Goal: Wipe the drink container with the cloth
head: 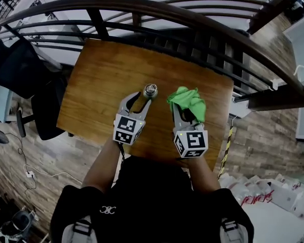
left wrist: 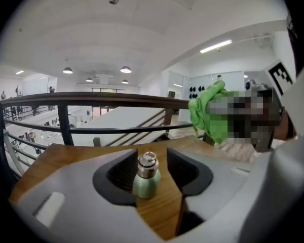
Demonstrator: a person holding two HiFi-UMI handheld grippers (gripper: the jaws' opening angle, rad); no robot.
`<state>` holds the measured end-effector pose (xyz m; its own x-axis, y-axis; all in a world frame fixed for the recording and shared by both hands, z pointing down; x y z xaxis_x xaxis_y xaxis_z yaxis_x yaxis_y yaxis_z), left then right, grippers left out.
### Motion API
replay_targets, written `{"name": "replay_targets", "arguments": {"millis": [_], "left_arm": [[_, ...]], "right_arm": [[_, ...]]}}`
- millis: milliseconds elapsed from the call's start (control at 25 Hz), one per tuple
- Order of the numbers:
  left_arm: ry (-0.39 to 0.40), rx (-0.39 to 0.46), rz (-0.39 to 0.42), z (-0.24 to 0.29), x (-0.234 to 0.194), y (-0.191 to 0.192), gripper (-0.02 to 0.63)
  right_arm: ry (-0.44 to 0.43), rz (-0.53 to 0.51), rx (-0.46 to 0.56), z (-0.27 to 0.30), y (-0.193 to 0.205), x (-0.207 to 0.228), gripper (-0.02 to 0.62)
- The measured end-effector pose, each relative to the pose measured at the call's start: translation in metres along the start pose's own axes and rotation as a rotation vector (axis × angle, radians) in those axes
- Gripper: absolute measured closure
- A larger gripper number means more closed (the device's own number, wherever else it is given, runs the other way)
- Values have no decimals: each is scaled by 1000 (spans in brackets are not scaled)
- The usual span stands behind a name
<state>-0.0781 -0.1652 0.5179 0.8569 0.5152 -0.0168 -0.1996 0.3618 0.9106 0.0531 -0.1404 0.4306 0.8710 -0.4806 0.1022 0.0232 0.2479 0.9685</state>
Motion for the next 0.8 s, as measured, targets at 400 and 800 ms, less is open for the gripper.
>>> {"name": "replay_targets", "arguments": {"millis": [400,800], "left_arm": [[119,-85,117,64,-8,31,334],[228,-116,241,96,14,37,328]], "right_arm": [[-26,6,-103,29,38,20,528],[-400,-15,-299,47,97,25,528]]}}
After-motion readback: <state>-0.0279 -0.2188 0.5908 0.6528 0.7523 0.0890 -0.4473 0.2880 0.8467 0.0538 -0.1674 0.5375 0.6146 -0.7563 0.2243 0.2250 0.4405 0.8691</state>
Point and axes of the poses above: the fingertips, and each gripper's own axes: z forward along the fingers, x to its right, y out of its underside, the point moved 2 cm from there along -z, backward along the fingers, and after that the axes turned 8 degrees about -y, right-handed, at the moved point
